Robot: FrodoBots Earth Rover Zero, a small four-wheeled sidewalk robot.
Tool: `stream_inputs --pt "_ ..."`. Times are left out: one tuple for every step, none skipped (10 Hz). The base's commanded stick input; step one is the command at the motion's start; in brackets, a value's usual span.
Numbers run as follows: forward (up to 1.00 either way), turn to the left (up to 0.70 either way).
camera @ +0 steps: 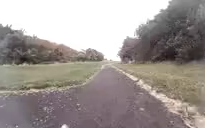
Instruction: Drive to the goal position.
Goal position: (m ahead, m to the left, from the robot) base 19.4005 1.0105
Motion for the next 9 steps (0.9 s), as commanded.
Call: stream_inputs --pt "1.00 0.00" --pt "1.00 0.00" --pt "1.00 0.00" --pt "1.00 0.00" --pt "1.00 0.00" --pt "1.00 0.00" --pt "1.00 0.00" --pt "1.00 0.00" --pt "1.00 0.00"
